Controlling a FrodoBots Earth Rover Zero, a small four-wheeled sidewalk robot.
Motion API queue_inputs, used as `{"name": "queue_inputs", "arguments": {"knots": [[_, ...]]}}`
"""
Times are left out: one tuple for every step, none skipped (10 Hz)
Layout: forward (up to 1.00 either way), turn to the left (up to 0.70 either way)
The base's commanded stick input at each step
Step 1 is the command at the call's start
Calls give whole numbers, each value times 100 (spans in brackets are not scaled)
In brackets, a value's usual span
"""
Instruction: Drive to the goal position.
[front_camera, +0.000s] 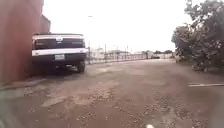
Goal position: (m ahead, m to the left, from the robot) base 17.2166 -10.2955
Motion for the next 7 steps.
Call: {"name": "queue_inputs", "arguments": {"knots": [[70,-25],[70,0],[70,0],[70,-20],[70,-35],[70,-35],[70,0]]}}
